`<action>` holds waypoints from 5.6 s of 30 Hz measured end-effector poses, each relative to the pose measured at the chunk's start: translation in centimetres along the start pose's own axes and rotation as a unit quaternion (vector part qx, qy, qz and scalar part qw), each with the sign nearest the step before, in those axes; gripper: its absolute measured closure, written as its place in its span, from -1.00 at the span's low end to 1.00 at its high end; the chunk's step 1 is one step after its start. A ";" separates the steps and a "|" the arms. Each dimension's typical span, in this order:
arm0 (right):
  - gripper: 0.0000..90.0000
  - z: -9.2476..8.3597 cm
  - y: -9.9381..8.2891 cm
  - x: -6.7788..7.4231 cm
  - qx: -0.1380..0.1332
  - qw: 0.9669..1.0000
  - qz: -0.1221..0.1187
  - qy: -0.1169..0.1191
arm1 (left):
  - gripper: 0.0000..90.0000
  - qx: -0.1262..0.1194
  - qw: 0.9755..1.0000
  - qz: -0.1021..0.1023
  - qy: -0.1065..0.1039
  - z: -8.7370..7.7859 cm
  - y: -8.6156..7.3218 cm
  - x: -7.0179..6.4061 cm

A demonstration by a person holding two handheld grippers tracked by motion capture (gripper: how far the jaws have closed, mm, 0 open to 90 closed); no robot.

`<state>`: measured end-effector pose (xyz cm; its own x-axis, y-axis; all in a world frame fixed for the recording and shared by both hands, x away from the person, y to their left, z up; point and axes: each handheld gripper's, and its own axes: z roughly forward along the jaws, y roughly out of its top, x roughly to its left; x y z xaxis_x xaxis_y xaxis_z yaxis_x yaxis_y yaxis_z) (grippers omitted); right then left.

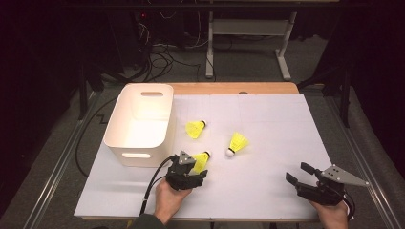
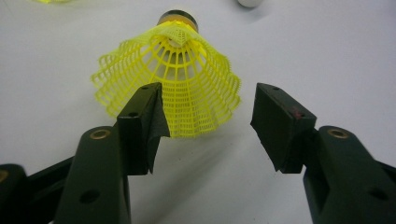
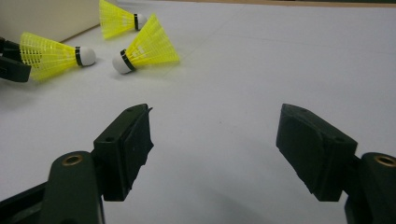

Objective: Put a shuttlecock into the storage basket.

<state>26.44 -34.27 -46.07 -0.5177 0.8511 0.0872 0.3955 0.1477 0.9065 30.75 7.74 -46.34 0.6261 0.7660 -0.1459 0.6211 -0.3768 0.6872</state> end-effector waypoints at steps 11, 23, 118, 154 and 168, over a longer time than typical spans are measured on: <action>-0.40 0.0 0.0 0.0 -0.001 1.000 -0.001 0.003 | 0.15 0.009 1.000 0.000 0.013 0.5 0.6 -0.1; -0.40 0.1 0.0 0.0 0.001 1.000 0.000 0.004 | 0.37 0.011 1.000 0.000 0.014 0.9 1.1 -0.1; -0.39 0.1 0.0 0.1 0.002 1.000 -0.003 0.008 | 0.98 0.016 0.999 -0.005 0.037 -3.3 5.6 0.7; -0.39 0.0 0.0 0.0 0.000 1.000 -0.002 0.010 | 0.98 0.023 0.999 -0.012 0.038 -3.3 8.5 1.2; -0.39 0.1 0.0 0.1 0.001 1.000 -0.003 0.010 | 0.98 0.021 0.999 -0.017 0.044 -3.9 9.3 1.7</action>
<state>26.47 -34.19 -46.10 -0.5349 0.8401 0.0903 0.3936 0.1532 0.9064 35.70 7.56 -37.38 0.5616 0.8208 -0.1044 0.6621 -0.3702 0.6516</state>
